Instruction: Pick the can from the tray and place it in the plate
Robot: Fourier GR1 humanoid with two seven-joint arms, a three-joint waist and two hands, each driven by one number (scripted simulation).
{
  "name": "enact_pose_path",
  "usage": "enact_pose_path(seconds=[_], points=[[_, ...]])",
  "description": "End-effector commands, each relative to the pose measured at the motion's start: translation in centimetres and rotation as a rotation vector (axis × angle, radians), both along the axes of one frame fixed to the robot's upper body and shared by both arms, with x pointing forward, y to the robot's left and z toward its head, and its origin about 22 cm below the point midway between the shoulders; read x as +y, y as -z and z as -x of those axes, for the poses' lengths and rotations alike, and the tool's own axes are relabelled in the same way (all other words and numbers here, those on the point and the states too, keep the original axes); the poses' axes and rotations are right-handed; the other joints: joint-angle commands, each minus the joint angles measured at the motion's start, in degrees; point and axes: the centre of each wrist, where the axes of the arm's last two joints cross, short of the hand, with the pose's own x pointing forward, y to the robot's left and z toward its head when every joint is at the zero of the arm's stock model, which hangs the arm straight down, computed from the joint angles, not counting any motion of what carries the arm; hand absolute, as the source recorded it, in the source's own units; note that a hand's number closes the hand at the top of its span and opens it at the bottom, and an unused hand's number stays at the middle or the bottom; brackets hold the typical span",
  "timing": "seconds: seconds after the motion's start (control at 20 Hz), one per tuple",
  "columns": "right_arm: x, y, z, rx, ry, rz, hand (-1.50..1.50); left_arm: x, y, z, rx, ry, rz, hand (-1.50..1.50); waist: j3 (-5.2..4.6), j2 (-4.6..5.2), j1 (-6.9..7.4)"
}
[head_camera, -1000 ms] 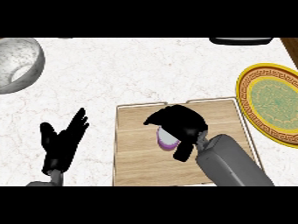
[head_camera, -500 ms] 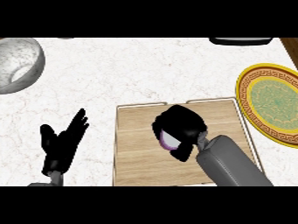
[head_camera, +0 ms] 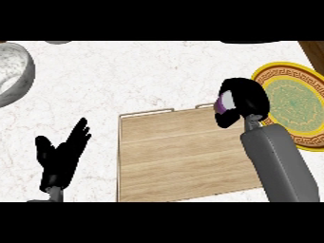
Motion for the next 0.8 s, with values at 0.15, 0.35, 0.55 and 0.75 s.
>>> enact_pose_path(seconds=[0.15,0.35,0.55,0.75], points=[[-4.2,-5.8,-3.0,-0.338,0.684,-0.005,1.5,-0.5,-0.3,-0.2,-0.015,0.026,0.001,0.0,-0.41,0.68,2.92],[-5.0,-8.3,-4.1,-0.528,0.974,-0.028,1.5,-1.3,-0.8,-0.8,-0.029,0.069,0.002,0.0,-0.3,1.57,5.53],[-6.2,-9.8,-4.8,-0.696,1.22,-0.035,1.5,-2.0,-0.5,-0.6,-0.019,0.105,0.003,0.0,-0.25,1.57,7.22],[-6.7,-10.3,-5.1,-0.808,1.349,-0.044,1.5,-2.5,-0.8,-1.0,-0.019,0.106,0.005,0.0,-0.1,1.54,8.02]])
